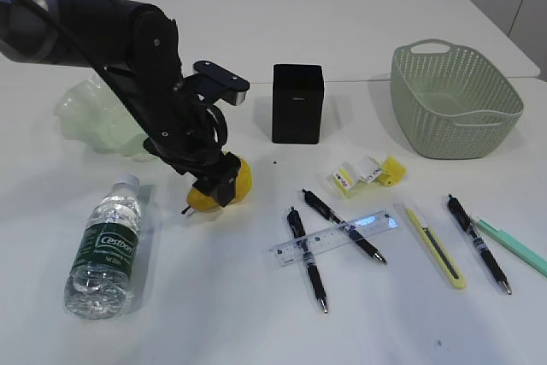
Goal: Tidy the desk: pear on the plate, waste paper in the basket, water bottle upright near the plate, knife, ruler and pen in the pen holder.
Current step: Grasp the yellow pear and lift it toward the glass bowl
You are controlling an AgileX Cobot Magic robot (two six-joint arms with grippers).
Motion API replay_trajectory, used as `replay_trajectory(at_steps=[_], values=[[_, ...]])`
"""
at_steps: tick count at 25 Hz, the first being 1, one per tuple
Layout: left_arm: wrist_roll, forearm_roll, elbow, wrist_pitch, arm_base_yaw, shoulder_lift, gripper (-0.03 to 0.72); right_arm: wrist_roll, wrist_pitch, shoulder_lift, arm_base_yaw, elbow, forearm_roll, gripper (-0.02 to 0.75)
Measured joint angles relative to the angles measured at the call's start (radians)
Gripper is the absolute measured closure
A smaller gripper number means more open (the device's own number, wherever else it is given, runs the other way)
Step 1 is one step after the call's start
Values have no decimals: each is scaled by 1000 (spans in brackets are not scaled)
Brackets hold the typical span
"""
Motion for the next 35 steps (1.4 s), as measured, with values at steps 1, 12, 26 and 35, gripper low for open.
replay_trajectory(at_steps=[1, 12, 26, 35], values=[[2, -1, 0, -1, 0, 0, 10, 0, 0, 0, 0, 0, 0, 415], [7, -7, 0, -55, 0, 6, 6, 0, 0, 1, 0, 0, 0, 416], [9, -7, 0, -82, 0, 97, 11, 0, -2, 1, 0, 0, 0, 416], [9, -3, 0, -84, 0, 98, 134, 0, -2, 1, 0, 0, -1, 416]])
